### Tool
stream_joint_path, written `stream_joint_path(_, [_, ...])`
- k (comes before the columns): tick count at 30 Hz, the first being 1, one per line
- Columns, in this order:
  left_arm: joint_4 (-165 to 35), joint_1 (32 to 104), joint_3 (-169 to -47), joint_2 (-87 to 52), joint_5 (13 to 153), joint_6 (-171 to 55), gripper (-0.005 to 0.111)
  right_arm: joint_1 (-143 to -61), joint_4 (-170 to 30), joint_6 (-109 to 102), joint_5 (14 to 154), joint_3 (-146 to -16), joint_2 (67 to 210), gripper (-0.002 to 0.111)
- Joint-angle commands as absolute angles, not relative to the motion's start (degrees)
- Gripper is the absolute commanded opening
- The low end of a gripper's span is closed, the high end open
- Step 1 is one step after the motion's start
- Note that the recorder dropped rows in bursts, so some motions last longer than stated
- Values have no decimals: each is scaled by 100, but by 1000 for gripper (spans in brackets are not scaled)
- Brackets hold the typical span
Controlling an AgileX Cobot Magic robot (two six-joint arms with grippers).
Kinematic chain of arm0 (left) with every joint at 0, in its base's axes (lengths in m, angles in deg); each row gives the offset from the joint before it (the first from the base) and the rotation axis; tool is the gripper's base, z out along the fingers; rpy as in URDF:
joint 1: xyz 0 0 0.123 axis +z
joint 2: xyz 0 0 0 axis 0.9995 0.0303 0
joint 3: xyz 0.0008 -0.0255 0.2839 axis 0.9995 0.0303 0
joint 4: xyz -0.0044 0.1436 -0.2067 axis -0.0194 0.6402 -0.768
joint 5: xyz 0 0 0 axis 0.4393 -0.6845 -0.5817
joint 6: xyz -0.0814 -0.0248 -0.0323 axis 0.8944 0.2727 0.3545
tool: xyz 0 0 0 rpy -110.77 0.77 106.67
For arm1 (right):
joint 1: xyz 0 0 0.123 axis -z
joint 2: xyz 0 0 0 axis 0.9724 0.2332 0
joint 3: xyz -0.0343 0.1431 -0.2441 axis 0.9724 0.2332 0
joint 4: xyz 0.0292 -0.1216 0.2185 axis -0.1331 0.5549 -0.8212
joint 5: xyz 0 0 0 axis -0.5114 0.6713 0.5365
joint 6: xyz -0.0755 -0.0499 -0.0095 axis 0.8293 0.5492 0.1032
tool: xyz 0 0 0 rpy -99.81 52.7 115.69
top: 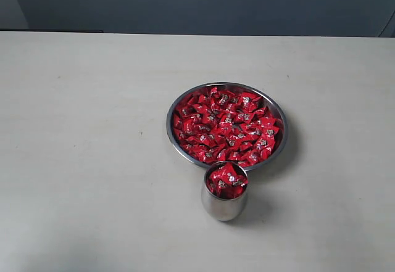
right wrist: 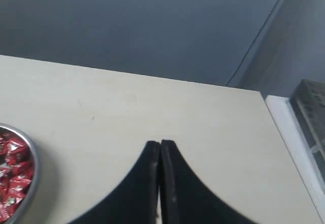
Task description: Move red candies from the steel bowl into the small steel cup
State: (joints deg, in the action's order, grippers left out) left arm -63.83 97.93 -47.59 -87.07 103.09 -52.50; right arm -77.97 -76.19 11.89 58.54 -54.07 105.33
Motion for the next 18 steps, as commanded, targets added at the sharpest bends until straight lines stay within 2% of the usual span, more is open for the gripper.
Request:
stream_joint_path(1, [-6371, 9803, -4748, -8734, 10254, -5239, 0, -7405, -7615, 1247, 6474, -4365, 9612, 0])
stream_joint_path(7, [-6371, 9803, -4748, -8734, 10254, -5239, 0, -7315, -7656, 1199, 7325, -3263, 8672, 0])
stream_joint_path(18, [-6371, 9803, -4748, -8734, 10254, -5239, 0, -7327, -7963, 1170, 7332, -2704, 8007, 0])
